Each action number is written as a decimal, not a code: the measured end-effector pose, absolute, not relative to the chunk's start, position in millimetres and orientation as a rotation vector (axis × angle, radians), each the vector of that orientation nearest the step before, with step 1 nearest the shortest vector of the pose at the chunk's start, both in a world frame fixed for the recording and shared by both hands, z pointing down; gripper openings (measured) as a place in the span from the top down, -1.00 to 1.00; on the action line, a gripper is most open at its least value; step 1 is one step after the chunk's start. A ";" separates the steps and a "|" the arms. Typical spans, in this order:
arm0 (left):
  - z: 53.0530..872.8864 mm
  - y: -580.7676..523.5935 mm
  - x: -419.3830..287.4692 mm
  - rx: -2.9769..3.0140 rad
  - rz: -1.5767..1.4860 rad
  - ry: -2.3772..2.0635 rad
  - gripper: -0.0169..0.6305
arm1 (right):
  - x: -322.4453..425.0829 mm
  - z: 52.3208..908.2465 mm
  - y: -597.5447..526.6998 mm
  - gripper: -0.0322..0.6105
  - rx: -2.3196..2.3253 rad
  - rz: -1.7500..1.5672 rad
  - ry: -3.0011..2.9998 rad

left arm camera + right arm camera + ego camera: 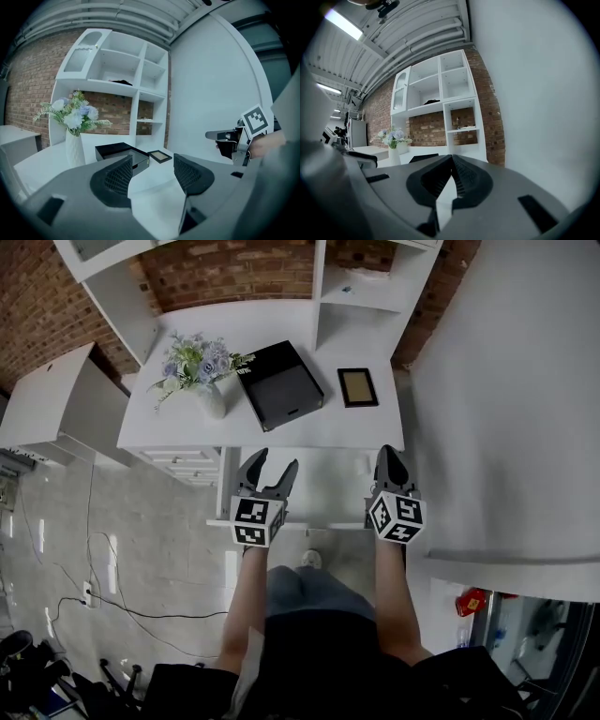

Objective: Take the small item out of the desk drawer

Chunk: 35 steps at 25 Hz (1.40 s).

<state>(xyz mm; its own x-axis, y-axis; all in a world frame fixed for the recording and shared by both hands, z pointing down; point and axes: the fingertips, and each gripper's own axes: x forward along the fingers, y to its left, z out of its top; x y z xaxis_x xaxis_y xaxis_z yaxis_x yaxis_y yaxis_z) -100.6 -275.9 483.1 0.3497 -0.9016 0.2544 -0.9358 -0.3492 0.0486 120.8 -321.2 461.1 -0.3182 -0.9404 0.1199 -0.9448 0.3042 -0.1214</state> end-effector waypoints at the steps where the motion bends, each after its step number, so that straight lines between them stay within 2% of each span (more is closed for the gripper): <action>1: 484.1 -278.5 -100.0 2.420 0.278 -1.668 0.18 | 120.0 464.1 -325.1 0.90 1.812 0.274 -2.512; 10: 494.8 -302.5 -84.4 2.473 0.359 -1.558 0.18 | 123.4 475.7 -336.7 0.90 1.859 0.311 -2.453; 17: 516.9 -312.3 -26.2 2.604 0.487 -1.343 0.18 | 154.1 483.9 -331.3 0.90 1.954 0.325 -2.358; 26: 575.8 -315.2 69.0 2.742 0.731 -1.000 0.18 | 199.0 502.6 -324.6 0.90 2.039 0.360 -2.239; 35: 657.6 -321.6 113.7 2.652 0.902 -0.800 0.18 | 223.1 540.8 -331.0 0.90 2.052 0.430 -2.169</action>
